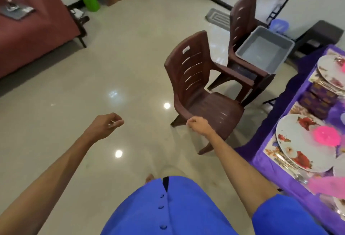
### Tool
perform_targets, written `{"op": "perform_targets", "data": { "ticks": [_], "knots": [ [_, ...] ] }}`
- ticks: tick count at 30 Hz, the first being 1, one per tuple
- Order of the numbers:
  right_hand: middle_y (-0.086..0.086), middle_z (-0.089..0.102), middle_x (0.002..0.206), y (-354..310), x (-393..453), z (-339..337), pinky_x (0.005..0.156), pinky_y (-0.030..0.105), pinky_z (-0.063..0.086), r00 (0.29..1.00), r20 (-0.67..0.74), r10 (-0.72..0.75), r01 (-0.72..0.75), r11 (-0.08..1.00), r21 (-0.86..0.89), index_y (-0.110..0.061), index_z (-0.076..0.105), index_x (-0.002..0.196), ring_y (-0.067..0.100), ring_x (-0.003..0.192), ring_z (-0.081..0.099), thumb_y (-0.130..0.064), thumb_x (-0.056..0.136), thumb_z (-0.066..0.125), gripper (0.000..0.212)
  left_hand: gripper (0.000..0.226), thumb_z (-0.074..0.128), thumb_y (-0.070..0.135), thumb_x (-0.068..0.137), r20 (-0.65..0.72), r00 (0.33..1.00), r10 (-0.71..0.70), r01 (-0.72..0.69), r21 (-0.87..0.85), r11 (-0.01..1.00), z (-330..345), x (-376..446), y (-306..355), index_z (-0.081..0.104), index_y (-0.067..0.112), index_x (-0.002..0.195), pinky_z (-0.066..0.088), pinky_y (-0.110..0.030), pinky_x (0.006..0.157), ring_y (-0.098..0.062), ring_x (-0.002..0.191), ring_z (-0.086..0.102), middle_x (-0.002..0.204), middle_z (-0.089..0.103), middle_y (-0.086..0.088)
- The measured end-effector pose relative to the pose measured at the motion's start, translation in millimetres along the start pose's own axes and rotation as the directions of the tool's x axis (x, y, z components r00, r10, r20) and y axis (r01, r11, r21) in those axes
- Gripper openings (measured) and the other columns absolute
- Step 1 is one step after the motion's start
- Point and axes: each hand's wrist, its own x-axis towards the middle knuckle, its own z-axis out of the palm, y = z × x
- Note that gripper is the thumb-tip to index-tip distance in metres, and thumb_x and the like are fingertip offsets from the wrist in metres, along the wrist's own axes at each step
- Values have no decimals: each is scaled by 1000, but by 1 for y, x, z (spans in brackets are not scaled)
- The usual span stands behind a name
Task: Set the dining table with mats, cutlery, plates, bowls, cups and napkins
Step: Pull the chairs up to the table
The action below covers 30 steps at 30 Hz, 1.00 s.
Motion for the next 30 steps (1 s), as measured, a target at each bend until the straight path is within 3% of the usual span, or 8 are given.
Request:
{"op": "perform_targets", "data": {
  "ticks": [4,12,16,21,23,25,27,30],
  "knots": [
    [4,74,106,-51,71,-15,97,45,55,988,-112,107,-90,985,151,-19,74,94,27,108,68,-23,93,59,15,5,69,33,99,37,991,131,-133,68,989,-77,136,22,72,29,100,44,-25,78,-10,94,67,99,74,9],
    [3,70,119,-120,248,-35,99,47,56,888,-258,380,-209,835,508,-24,68,120,24,113,67,-35,93,66,29,10,71,27,99,237,922,307,-347,149,926,-155,391,81,72,30,108,43,-17,77,-6,93,67,101,73,10],
    [7,73,108,-170,297,-54,72,36,59,852,-248,460,-224,750,623,-22,71,112,22,94,70,-31,97,62,20,11,69,26,100,325,864,384,-453,170,875,-196,494,133,72,30,110,43,-24,84,-11,96,66,104,72,9],
    [5,70,106,-214,347,-78,65,31,55,794,-234,562,-266,666,696,-20,70,109,21,95,67,-40,101,59,25,10,69,23,100,471,748,467,-616,231,753,-233,622,190,70,27,109,42,-15,77,-13,95,67,105,73,6],
    [6,72,100,-202,341,-78,62,30,51,784,-196,589,-316,651,690,-19,72,105,22,90,69,-46,97,60,30,13,69,23,100,455,746,486,-620,208,757,-231,643,205,73,22,112,44,-20,81,-14,95,67,106,75,4],
    [5,72,85,-211,384,-71,56,35,46,686,-189,703,-310,516,798,-23,74,97,19,72,65,-52,88,62,32,15,68,22,101,575,650,497,-711,230,664,-232,737,246,74,19,114,45,-25,86,-14,96,67,106,75,3],
    [0,67,70,-206,366,-75,52,33,40,673,-172,720,-289,469,835,-24,76,94,12,58,56,-47,91,62,27,14,68,22,101,603,602,524,-746,190,638,-217,751,260,73,22,114,44,-24,86,-13,97,67,105,73,5],
    [-1,71,75,-241,376,-75,49,25,38,536,-149,831,-257,329,909,-22,78,96,12,61,58,-38,99,62,23,17,68,21,101,753,412,514,-855,124,503,-209,817,306,74,19,116,43,-23,86,-14,97,66,102,72,5]
  ]
}}
